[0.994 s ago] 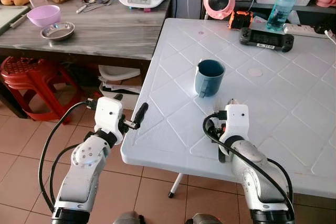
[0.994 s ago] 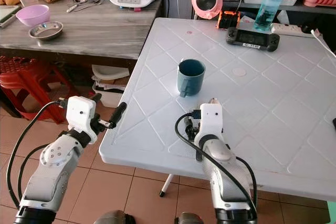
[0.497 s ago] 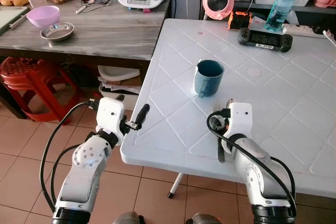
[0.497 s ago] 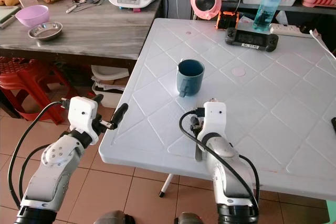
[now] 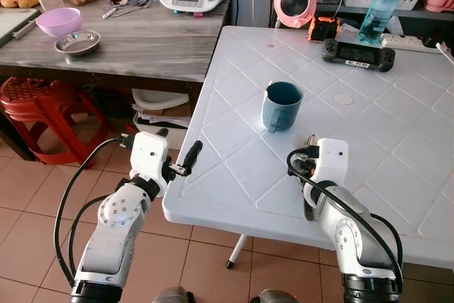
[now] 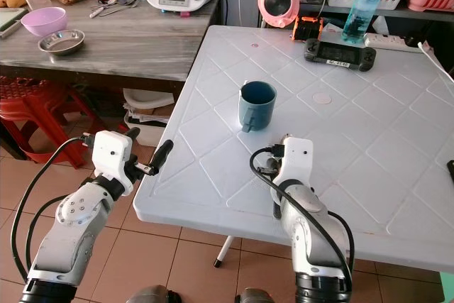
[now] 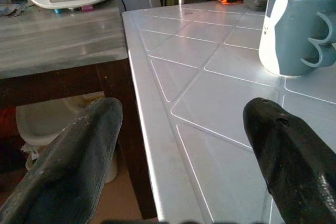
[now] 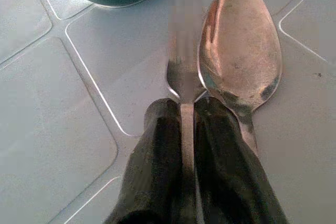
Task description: Setting the table
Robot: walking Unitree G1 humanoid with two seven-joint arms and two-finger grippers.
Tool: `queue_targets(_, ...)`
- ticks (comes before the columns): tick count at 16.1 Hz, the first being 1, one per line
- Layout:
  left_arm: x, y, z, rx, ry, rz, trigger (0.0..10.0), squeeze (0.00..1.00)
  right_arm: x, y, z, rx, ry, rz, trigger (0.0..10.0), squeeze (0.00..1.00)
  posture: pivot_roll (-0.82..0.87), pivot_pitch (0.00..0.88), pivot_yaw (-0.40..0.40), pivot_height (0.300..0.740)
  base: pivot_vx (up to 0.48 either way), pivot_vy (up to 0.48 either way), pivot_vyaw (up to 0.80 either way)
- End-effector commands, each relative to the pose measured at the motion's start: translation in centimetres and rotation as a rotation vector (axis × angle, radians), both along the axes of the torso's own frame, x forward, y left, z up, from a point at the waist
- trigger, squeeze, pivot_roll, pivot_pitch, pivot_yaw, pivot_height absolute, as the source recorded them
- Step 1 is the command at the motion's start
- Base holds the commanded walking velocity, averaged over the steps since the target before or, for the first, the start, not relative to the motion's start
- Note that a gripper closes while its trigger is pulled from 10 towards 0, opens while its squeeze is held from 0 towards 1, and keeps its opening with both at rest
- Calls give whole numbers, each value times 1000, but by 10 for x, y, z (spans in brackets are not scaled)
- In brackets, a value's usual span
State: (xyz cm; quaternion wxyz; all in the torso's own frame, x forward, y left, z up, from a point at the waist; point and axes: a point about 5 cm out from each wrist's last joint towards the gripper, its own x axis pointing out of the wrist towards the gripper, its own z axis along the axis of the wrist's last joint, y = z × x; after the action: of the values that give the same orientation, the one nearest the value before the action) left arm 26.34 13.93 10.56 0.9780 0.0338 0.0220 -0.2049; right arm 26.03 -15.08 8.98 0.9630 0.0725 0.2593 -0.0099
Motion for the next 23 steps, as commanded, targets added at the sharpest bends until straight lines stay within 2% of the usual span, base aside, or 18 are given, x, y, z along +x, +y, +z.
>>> queue_targets(1,2,-1,0,10,5,-6,10000,0,-12,4,-26,24,155,12,0,0,-51,0,31,740,0,0,0)
queue_targets(4,2,-1,-1,8,6,-5,10000,0,-11,3,-26,65,155,-32,0,0,-50,0,29,740,0,0,0)
queue_targets(8,5,2,2,4,-14,45,10000,0,-6,14,-13,148,100,-1,0,0,-49,0,29,740,0,0,0)
queue_targets(12,6,2,1,-7,6,43,10000,0,-10,15,-13,149,103,-7,0,0,-55,0,33,740,0,0,0)
queue_targets(13,6,1,0,-8,8,42,10000,0,-11,14,-14,148,111,-7,2824,0,-55,0,33,740,0,0,0)
queue_targets(14,6,1,0,-8,9,40,10000,0,-11,15,-15,150,118,-3,3647,0,-56,0,33,740,0,349,0)
queue_targets(15,6,1,0,-8,10,39,10000,0,-13,16,-16,155,131,3,6000,0,-56,0,32,740,0,364,0)
queue_targets(16,6,1,0,-8,12,38,10000,0,-13,17,-17,161,140,10,9843,0,-55,0,31,740,0,480,0)
queue_targets(23,7,0,0,-5,19,32,10000,0,-14,19,-19,172,165,17,10000,0,-54,0,32,740,0,480,0)
